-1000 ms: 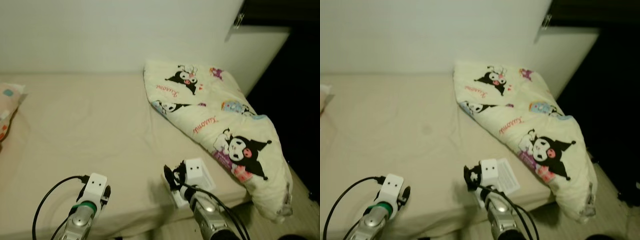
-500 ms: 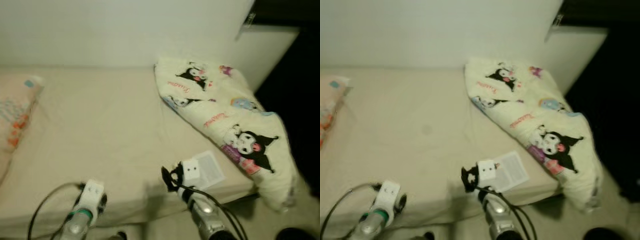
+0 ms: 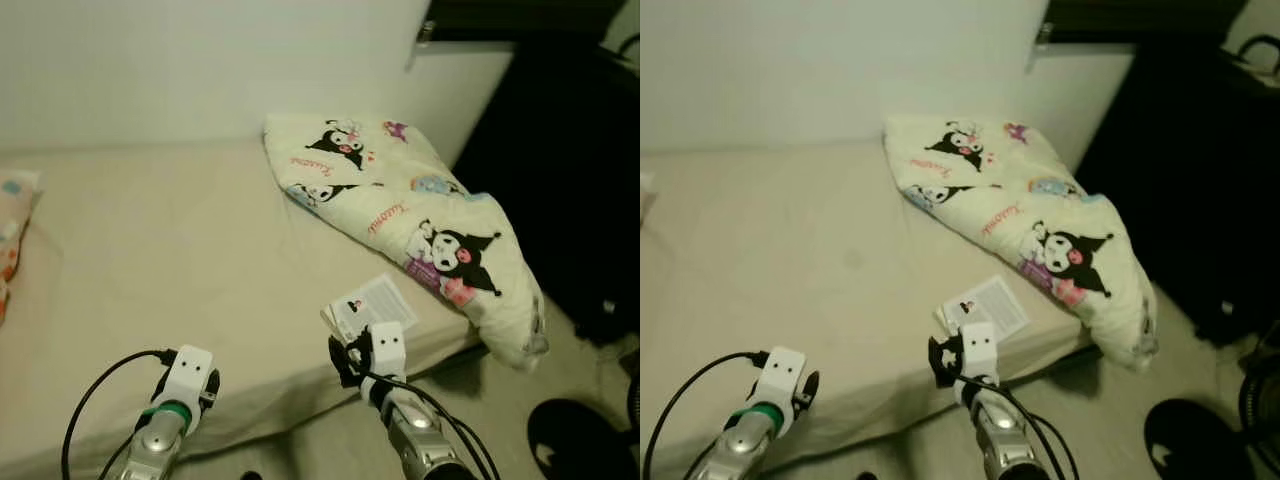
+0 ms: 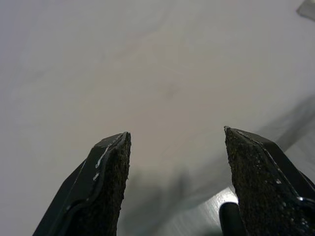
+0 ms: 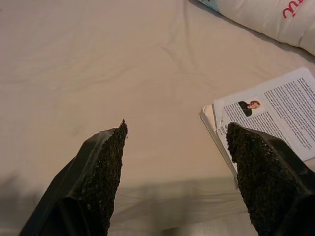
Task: Clean up the room
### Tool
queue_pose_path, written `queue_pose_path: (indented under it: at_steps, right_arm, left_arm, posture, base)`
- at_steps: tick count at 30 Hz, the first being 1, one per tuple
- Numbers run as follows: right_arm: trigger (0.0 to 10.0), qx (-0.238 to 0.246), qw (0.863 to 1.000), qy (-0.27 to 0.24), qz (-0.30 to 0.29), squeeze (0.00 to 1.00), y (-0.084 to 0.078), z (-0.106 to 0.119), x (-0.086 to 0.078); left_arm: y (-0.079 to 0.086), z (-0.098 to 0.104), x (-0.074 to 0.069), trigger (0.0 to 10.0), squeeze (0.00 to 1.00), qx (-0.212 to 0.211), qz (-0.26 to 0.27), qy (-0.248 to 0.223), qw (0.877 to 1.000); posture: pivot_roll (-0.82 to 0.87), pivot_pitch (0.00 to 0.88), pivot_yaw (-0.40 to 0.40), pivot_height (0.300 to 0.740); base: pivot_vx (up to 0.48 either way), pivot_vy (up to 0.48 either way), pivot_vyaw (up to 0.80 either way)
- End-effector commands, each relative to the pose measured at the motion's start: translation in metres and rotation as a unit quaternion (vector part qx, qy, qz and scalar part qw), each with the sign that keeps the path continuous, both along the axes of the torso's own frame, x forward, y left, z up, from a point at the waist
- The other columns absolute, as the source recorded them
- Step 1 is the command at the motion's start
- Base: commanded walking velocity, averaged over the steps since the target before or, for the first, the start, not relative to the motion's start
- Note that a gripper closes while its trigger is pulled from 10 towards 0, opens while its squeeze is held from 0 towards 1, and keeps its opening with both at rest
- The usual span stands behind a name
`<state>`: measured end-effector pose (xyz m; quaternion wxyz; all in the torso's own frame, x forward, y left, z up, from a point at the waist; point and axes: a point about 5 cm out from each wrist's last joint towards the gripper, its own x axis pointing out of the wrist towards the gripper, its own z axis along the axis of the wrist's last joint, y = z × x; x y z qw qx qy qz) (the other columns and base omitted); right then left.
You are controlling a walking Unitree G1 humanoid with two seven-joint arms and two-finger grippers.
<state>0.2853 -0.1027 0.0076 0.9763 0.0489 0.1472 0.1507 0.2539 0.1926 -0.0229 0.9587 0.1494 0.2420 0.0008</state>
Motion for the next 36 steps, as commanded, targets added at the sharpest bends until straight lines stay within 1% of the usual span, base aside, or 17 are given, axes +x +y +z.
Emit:
queue_pose_path:
  at_steps: [1,9,32,36]
  right_arm:
    - [10.0,0.002,1.000,0.006,-0.003,0.00,-0.0007,-0.0026,-0.0021]
    - [10.0,0.002,1.000,0.006,-0.003,0.00,-0.0007,-0.0023,-0.0020]
    - [10.0,0.009,1.000,0.003,0.000,0.00,0.0021,-0.0012,-0.0020]
    - [10.0,0.010,1.000,0.001,0.005,0.00,0.0035,-0.0007,-0.0022]
  left_arm:
    - [-0.0026,-0.0077,-0.0078,10.0,0.00,-0.001,-0.002,0.020,1.000]
    - [-0.0034,-0.0083,-0.0083,10.0,0.00,-0.002,-0.002,0.020,1.000]
    - [-0.0023,-0.0079,-0.0077,10.0,0.00,0.000,-0.002,0.020,1.000]
    - [-0.0020,-0.0080,-0.0077,10.0,0.00,0.001,-0.001,0.021,1.000]
  posture:
    - [0.10,0.016,-0.029,0.740]
    - [0.10,0.016,-0.029,0.740]
    - [0.10,0.018,-0.025,0.740]
    - [0.10,0.018,-0.024,0.740]
  base:
    - [-0.240,0.000,0.00]
    - [-0.281,0.000,0.00]
    - [-0.360,0.000,0.00]
    - [0.000,0.000,0.00]
